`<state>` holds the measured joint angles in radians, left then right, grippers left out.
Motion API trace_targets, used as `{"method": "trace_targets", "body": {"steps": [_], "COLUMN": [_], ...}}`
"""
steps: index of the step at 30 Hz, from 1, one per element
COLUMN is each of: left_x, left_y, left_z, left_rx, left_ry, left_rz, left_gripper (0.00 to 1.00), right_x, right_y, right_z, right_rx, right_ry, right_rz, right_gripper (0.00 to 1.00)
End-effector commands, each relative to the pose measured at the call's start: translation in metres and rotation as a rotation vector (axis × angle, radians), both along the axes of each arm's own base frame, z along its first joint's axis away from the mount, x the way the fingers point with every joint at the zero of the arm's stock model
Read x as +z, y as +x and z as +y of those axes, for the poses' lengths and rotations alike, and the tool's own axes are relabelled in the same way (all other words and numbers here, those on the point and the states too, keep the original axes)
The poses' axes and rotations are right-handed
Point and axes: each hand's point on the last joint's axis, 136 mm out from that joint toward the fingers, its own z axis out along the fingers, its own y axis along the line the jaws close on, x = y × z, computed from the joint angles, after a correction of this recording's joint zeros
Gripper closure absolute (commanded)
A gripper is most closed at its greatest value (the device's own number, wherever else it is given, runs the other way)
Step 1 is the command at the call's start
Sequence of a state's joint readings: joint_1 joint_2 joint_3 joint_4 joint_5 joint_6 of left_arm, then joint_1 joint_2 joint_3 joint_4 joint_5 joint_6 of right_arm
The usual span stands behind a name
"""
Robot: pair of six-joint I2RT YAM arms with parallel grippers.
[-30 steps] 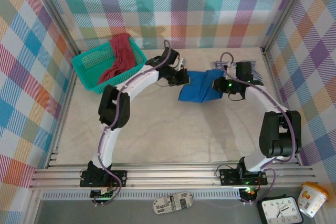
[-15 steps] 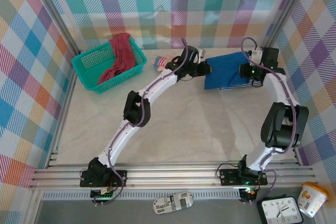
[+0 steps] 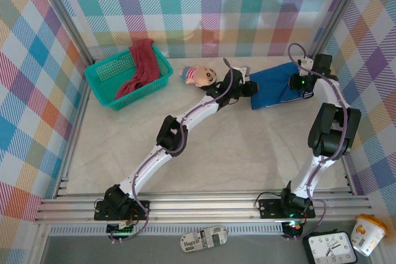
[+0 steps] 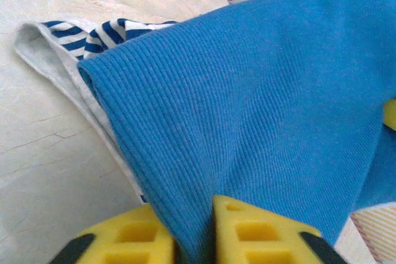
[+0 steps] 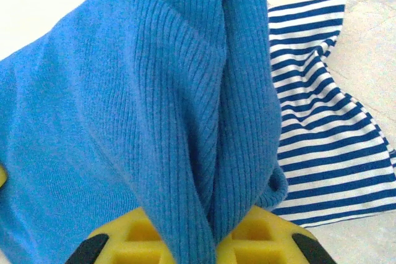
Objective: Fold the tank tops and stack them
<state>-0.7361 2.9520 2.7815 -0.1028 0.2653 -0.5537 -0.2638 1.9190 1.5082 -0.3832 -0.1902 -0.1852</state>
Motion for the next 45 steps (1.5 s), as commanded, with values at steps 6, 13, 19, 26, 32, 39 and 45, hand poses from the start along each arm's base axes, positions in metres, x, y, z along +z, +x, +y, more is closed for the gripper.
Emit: {"method": "trace_targets", "body": {"steps": [6, 13, 19, 26, 32, 39, 45], "left_x": [0.035, 0.07, 0.098, 0.101, 0.107, 0.103, 0.071], "left_y": [0.01, 0.001, -0.024, -0.051, -0.066, -0.053, -0.014], "left_z": [0.014, 0.046, 0.1, 0.223, 0.337, 0.456, 0.536], "left_rx": [0.023, -0.011, -0.054, -0.008, 0.084, 0.253, 0.418], "left_ry": [0.009, 0.131, 0.334, 0.602, 0.69, 0.706, 0.696], "left_rz": [-0.044, -0.014, 0.018, 0.099, 0.151, 0.206, 0.298], "left_gripper": [0.48, 0.34, 0.32, 0.27, 0.23, 0.19, 0.19], "right_x": [-0.026, -0.04, -0.004, 0.05, 0.076, 0.074, 0.064], "right_y": [0.023, 0.04, 0.036, 0.005, -0.04, -0.085, -0.113], "right_z": [-0.026, -0.053, -0.062, 0.003, 0.09, 0.196, 0.276], "right_rx": [-0.03, -0.121, -0.171, -0.063, 0.054, 0.246, 0.386], "right_ry": [-0.068, -0.151, -0.202, 0.066, 0.273, 0.354, 0.383], "right_rz": [0.026, 0.049, 0.007, -0.153, -0.254, -0.211, -0.162], "right_gripper": [0.78, 0.55, 0.4, 0.21, 0.06, 0.01, 0.01]}}
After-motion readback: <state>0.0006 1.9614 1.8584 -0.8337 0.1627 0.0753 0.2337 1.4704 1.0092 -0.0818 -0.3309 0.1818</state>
